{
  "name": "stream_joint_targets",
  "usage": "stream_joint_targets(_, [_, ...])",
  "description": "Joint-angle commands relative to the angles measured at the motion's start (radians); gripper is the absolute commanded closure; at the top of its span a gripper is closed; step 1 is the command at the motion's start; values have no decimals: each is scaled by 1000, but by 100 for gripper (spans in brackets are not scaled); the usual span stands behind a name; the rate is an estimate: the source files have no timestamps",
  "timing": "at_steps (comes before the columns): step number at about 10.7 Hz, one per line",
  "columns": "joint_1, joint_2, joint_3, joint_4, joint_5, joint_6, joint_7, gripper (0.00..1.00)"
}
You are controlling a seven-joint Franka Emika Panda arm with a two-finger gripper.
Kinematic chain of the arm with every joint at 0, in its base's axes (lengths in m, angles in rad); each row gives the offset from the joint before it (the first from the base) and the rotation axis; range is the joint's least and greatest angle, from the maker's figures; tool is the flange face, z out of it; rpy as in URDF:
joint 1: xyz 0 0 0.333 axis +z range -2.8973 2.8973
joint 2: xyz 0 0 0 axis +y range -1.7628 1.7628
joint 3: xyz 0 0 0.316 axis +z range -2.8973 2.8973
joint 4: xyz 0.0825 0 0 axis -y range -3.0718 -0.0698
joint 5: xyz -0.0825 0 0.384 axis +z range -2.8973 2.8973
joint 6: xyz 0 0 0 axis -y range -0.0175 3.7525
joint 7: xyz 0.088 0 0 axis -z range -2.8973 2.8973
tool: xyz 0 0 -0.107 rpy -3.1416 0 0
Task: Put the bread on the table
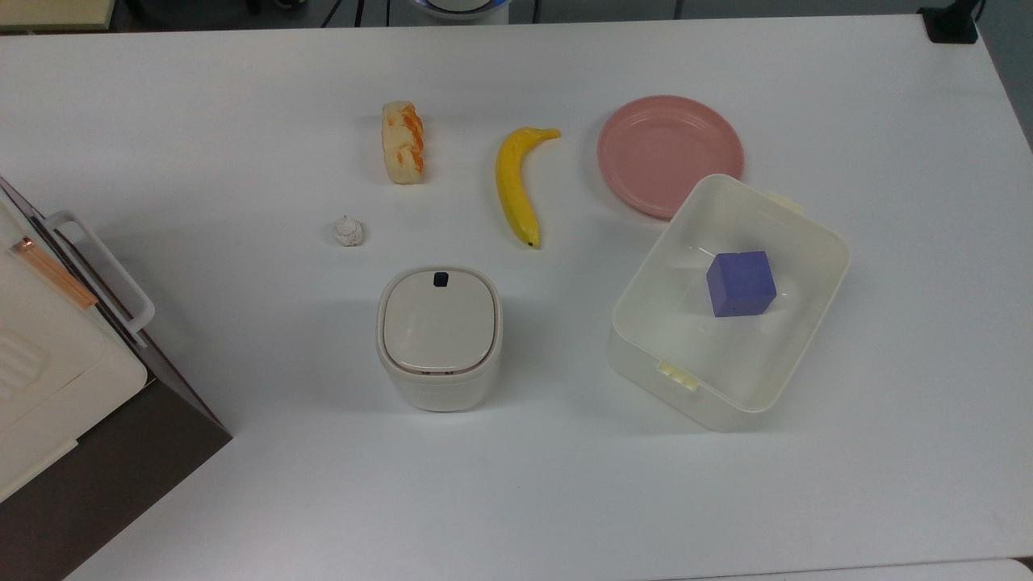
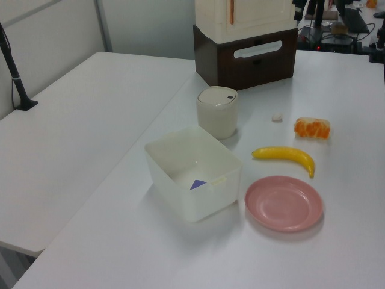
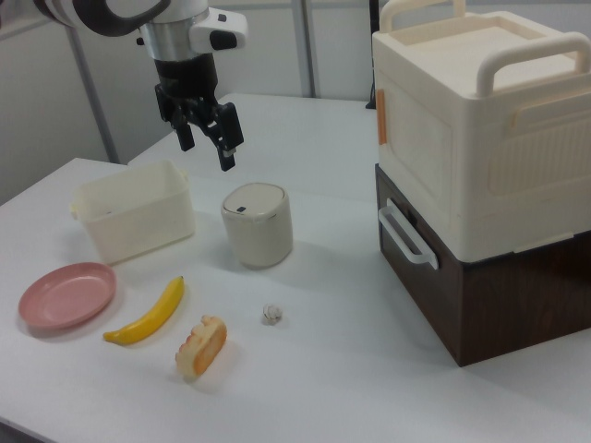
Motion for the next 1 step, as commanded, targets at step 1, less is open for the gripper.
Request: stream_joint_targets(1, [21, -23, -12, -26, -10, 19, -10, 0])
